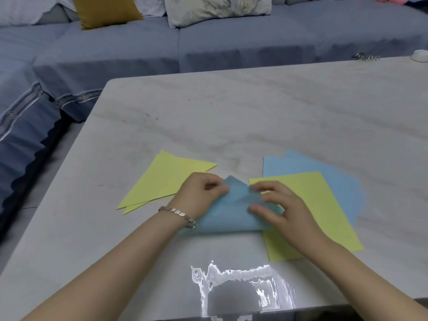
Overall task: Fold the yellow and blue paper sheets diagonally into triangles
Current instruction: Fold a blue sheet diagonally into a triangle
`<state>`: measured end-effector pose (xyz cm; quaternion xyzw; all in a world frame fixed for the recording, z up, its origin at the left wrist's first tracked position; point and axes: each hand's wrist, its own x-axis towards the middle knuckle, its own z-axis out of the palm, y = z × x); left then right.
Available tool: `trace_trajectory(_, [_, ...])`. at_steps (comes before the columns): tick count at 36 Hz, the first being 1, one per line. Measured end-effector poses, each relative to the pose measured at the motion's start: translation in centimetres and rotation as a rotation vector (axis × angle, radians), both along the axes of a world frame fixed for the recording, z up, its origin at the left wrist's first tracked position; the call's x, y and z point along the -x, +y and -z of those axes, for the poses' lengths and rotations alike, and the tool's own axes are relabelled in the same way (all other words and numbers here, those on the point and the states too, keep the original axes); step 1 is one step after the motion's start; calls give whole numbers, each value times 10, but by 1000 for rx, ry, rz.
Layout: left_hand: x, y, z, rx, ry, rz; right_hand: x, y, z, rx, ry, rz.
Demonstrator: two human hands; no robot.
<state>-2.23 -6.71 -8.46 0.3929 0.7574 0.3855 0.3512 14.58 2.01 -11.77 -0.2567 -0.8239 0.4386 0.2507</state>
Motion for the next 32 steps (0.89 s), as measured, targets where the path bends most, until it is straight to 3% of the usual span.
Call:
trace_trajectory(7, [-16,-7,-19,-59,-43,90,12,2,-20,241,35,120])
trace_trajectory(19, [-28,-13,-11,-251,-41,-235,13,-9,-27,346,135,221])
trace_trajectory(32, [-37,-20,-13,-304,-73,-307,9,-13,-36,309,162,197])
